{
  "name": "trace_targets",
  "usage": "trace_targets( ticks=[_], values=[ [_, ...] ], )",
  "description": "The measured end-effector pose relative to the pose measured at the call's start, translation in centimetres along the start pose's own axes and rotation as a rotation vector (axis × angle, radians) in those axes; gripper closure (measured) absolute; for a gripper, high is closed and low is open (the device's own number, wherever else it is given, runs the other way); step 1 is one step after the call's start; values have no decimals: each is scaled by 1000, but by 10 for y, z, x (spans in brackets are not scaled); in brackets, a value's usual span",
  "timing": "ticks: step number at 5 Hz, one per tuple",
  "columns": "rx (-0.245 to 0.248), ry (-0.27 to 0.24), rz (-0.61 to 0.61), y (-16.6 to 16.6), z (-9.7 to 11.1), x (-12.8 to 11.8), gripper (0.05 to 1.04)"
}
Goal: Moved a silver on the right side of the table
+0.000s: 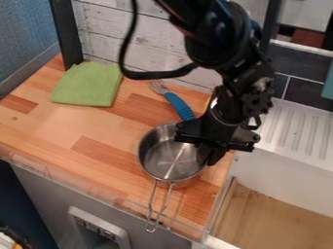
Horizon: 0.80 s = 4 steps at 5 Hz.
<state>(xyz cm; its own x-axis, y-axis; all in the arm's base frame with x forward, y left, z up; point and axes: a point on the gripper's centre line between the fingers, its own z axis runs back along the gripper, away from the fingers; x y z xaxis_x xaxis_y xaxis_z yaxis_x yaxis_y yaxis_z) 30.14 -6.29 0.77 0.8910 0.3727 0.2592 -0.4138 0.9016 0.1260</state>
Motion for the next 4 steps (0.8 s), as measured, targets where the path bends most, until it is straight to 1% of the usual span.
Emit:
trace_targets(
  ticks=[1, 2, 3, 4],
  values=[
    [9, 13, -2, -5, -4, 1, 977],
    [-15, 48, 5, -8, -4, 0, 794],
    [1, 64, 32, -3, -1, 7, 504],
    [0, 50, 46, -1, 7, 10, 199]
  ],
)
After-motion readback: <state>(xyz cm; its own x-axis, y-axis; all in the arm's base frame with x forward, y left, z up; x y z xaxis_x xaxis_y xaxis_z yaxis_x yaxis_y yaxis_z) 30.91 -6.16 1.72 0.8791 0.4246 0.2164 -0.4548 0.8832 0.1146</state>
